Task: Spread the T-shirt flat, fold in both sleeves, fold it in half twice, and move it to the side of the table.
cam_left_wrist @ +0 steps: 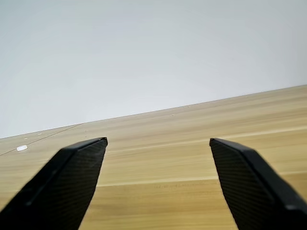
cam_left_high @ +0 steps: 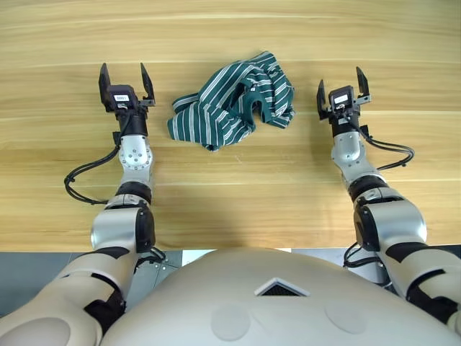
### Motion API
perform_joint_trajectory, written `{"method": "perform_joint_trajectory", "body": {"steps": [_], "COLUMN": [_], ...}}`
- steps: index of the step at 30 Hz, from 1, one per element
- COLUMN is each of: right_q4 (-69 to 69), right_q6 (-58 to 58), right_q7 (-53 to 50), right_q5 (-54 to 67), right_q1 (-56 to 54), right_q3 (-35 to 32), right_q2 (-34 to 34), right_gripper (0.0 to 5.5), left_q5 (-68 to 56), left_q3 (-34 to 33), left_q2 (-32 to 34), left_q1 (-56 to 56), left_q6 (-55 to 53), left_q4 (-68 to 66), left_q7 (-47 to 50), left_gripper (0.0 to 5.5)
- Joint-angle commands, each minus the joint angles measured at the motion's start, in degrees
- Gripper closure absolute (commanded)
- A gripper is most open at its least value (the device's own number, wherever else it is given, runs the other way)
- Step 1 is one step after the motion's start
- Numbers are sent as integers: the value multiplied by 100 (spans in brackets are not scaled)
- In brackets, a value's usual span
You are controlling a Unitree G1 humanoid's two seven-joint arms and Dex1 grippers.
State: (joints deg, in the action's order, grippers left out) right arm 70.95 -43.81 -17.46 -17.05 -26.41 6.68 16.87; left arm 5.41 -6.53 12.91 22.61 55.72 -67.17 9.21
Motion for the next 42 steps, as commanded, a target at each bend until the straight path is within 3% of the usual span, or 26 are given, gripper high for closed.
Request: {"method": "perform_joint_trajectory", "body": {"steps": [1, 18, 25, 32, 42], "right_q4": [-13, -26, 0, 17, -64], "right_q6": [4, -1, 64, -6, -204], "right_q7": [41, 68, -124, 194, 404], "right_q5": [-64, -72, -53, 548, 552], "right_q1": [124, 17, -41, 0, 82], "right_q3": [36, 93, 30, -522, -591], "right_q2": [0, -85, -79, -94, -52], "right_gripper": [146, 146, 146, 146, 146], "left_q5": [98, 312, 487, 228, 75], "left_q3": [141, 344, 300, 128, 186], "left_q2": [-198, -204, -93, -129, -187], "left_q1": [-283, -272, -147, -175, -302], "left_q6": [133, 207, -228, -407, 79], "left_q4": [-56, -29, -203, -237, -41], "left_q7": [-132, -56, 709, 553, 78], "left_gripper": [153, 153, 153, 153, 153]}}
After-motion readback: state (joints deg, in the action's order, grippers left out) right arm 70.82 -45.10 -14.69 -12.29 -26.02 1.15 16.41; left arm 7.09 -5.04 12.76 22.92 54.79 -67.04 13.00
